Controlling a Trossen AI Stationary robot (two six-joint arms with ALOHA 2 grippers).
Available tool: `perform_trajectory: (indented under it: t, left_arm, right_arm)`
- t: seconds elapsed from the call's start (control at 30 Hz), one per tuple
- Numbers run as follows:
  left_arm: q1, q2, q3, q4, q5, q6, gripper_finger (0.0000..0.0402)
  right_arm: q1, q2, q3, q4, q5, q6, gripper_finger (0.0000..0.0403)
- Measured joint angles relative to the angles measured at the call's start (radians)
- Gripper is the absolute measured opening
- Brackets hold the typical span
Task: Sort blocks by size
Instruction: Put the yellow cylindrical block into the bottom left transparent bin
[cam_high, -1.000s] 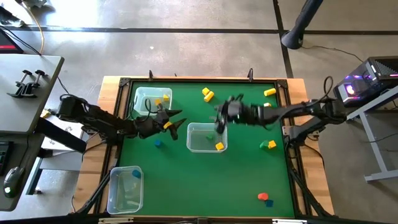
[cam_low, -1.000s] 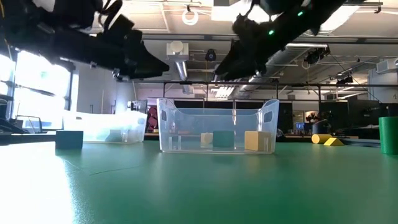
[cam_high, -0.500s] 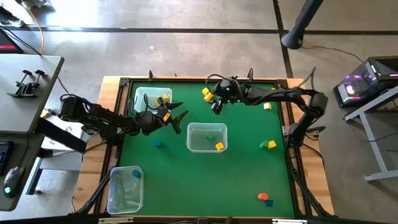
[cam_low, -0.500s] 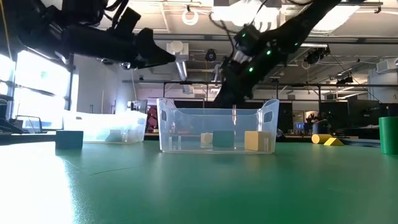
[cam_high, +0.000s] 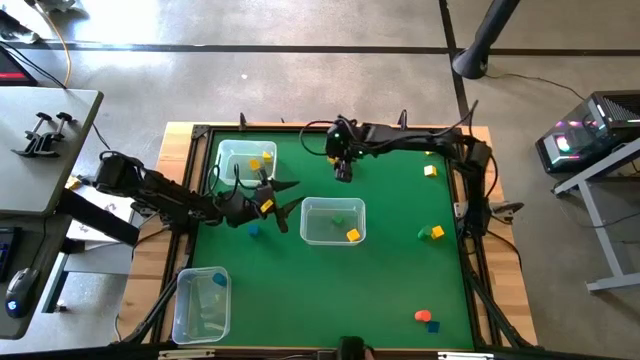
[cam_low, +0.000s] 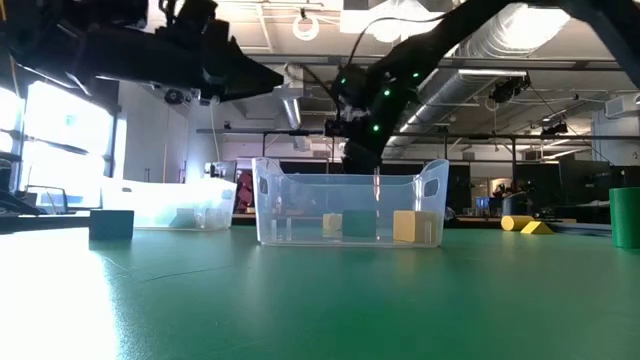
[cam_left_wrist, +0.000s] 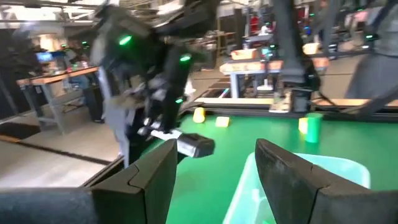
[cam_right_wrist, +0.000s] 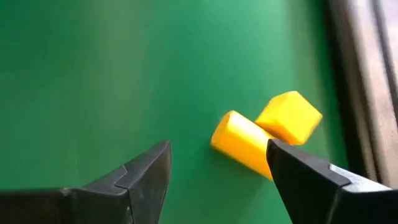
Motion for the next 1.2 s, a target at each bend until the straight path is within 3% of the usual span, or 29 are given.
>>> perform_trajectory:
  t: [0.2, 0.77, 1.2]
  left_arm:
    - [-0.031, 0.000, 0.000, -0.028, -0.001, 0.000, 0.0204]
    - [-0.030, 0.000, 0.000, -0.038, -0.001, -0.001, 0.0204]
    - [-0.030, 0.000, 0.000, -0.039, -0.002, -0.011, 0.0204]
  right_arm:
    - [-0.013, 0.061, 0.059, -0.080, 0.021, -0.151, 0.0264]
    - [-0.100, 0.069, 0.058, -0.021, -0.186, -0.207, 0.0264]
    - [-0.102, 0.130, 0.057, -0.107, -0.149, -0.232, 0.0264]
